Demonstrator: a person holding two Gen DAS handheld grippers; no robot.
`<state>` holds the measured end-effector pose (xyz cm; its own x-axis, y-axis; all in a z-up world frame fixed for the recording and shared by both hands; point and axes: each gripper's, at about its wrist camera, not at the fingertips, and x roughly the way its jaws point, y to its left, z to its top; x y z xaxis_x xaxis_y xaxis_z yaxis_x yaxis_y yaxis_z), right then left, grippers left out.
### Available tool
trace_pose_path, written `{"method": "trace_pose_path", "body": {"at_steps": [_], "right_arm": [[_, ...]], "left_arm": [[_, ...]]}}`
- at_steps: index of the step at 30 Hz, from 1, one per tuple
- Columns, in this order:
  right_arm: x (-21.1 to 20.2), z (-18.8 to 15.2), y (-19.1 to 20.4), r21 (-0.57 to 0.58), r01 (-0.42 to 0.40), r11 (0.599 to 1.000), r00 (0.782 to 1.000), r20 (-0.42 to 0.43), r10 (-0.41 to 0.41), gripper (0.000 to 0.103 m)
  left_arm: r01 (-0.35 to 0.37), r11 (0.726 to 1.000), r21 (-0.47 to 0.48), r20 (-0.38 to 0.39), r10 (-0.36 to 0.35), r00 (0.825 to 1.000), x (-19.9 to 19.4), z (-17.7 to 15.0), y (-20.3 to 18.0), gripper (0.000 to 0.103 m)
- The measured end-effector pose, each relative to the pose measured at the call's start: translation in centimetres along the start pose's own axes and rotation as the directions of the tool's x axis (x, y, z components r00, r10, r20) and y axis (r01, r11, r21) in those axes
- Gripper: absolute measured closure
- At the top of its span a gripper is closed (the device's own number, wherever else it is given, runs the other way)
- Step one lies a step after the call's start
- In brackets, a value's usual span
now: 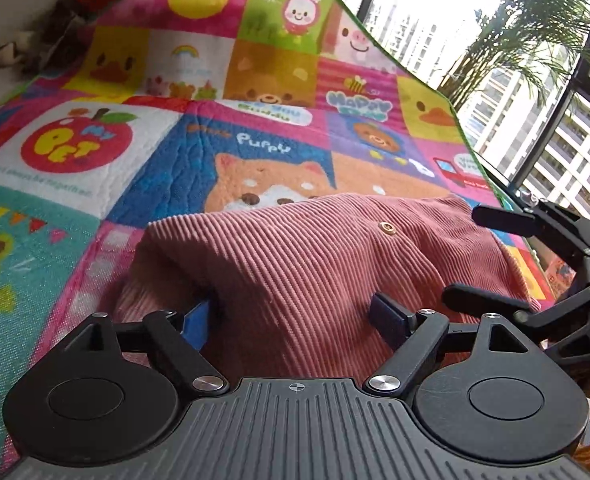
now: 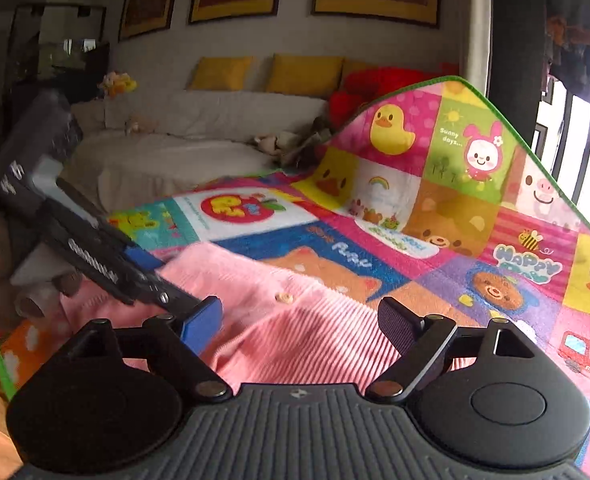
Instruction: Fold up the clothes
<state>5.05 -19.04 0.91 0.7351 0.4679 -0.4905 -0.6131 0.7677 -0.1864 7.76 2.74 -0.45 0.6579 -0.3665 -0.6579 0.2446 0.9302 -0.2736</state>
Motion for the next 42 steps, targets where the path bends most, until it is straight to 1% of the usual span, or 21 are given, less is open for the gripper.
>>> {"method": "trace_pose_path", "body": {"at_steps": [1,2,6,8,12,15,18,20,24,25,26,27,28,31,32,34,35,37,38,40,42], "right_arm": [[1.2,-0.8,0.5,-0.043,0.039,0.998,0.998,-0.044,-0.040,0.017],[1.6,-1.2,0.5,-0.059,0.061,0.996,0.996,-0.062,-0.064,0.017],[0.4,-1.7,-1.1,-0.029,0.119,0.992,0.992,-0.048,-0.120,0.017],[-1.2,-1.6,-2.6,0.020,0.142,0.990,0.989,-0.037,-0.141,0.016],[-4.3,-2.4,-6.0,0.197,0.108,0.974,0.994,-0.052,-0.100,0.016],[-5.8,-3.7,-6.7,0.240,0.114,0.964,0.993,-0.068,-0.100,0.016],[-6.6,-4.8,-5.9,0.195,0.123,0.973,0.990,-0.095,-0.106,0.016],[-6.9,-5.2,-5.4,0.171,0.141,0.975,0.987,-0.105,-0.124,0.016],[-7.9,-5.4,-5.9,0.187,0.180,0.966,0.982,-0.096,-0.164,0.015],[-8.1,-5.4,-6.1,0.190,0.191,0.963,0.980,-0.092,-0.176,0.014],[-8.4,-5.4,-6.3,0.194,0.202,0.960,0.978,-0.089,-0.188,0.014],[-8.7,-5.4,-6.5,0.198,0.213,0.957,0.976,-0.085,-0.199,0.014],[-9.0,-5.4,-6.6,0.199,0.217,0.956,0.975,-0.083,-0.205,0.014],[-9.5,-5.5,-6.0,0.177,0.191,0.966,0.981,-0.079,-0.180,0.014],[-9.5,-5.5,-5.5,0.160,0.171,0.972,0.984,-0.082,-0.159,0.014],[-9.3,-5.6,-4.3,0.118,0.113,0.987,0.991,-0.089,-0.102,0.016],[-9.1,-5.5,-3.6,0.097,0.076,0.992,0.994,-0.092,-0.067,0.019],[-8.6,-5.5,-2.2,0.072,-0.001,0.997,0.994,-0.109,0.009,0.042],[-8.1,-5.5,-1.6,0.066,-0.041,0.997,0.991,-0.127,0.049,0.047],[-7.3,-5.8,-0.8,0.061,-0.079,0.995,0.983,-0.163,0.088,0.054],[-6.7,-6.1,-0.5,0.068,-0.088,0.994,0.976,-0.192,0.100,0.054]], "left_arm": [[-0.004,1.000,0.004,0.004,0.004,1.000,-0.2,0.0,-0.1,0.017],[-0.009,1.000,0.012,0.011,0.008,1.000,-0.5,0.0,-0.2,0.017],[-0.033,0.996,0.081,0.067,0.027,0.997,-2.4,0.2,-1.4,0.012],[-0.039,0.991,0.130,0.098,0.026,0.995,-3.2,0.2,-2.5,0.010],[0.002,0.965,0.262,0.112,-0.032,0.993,-4.0,-0.3,-5.3,0.010],[0.059,0.923,0.381,0.071,-0.093,0.993,-3.5,-1.4,-7.9,0.010],[0.105,0.876,0.471,0.012,-0.125,0.992,-2.3,-2.6,-10.1,0.010],[0.107,0.839,0.533,-0.009,-0.121,0.993,-1.3,-3.3,-11.5,0.010],[0.094,0.744,0.662,-0.020,-0.108,0.994,0.6,-4.6,-14.1,0.010],[0.084,0.725,0.684,-0.017,-0.099,0.995,1.1,-4.8,-14.5,0.010],[0.063,0.719,0.692,-0.002,-0.085,0.996,1.4,-4.7,-14.6,0.010],[0.035,0.722,0.691,0.019,-0.067,0.998,1.7,-4.4,-14.6,0.010],[0.012,0.734,0.679,0.039,-0.052,0.998,1.9,-3.9,-14.4,0.010],[-0.042,0.804,0.593,0.098,-0.020,0.995,1.6,-1.7,-13.1,0.010],[-0.063,0.821,0.567,0.117,-0.005,0.993,1.4,-1.0,-12.6,0.010],[-0.082,0.841,0.534,0.132,0.013,0.991,1.0,-0.1,-11.7,0.010],[-0.084,0.849,0.521,0.132,0.017,0.991,1.0,0.2,-11.3,0.010],[-0.082,0.864,0.498,0.127,0.022,0.992,0.8,0.4,-10.7,0.010],[-0.083,0.869,0.488,0.126,0.024,0.992,0.7,0.4,-10.4,0.010],[-0.082,0.879,0.470,0.127,0.024,0.992,0.3,0.3,-9.8,0.010],[-0.074,0.890,0.451,0.128,0.018,0.992,-0.3,0.1,-9.1,0.009]]}}
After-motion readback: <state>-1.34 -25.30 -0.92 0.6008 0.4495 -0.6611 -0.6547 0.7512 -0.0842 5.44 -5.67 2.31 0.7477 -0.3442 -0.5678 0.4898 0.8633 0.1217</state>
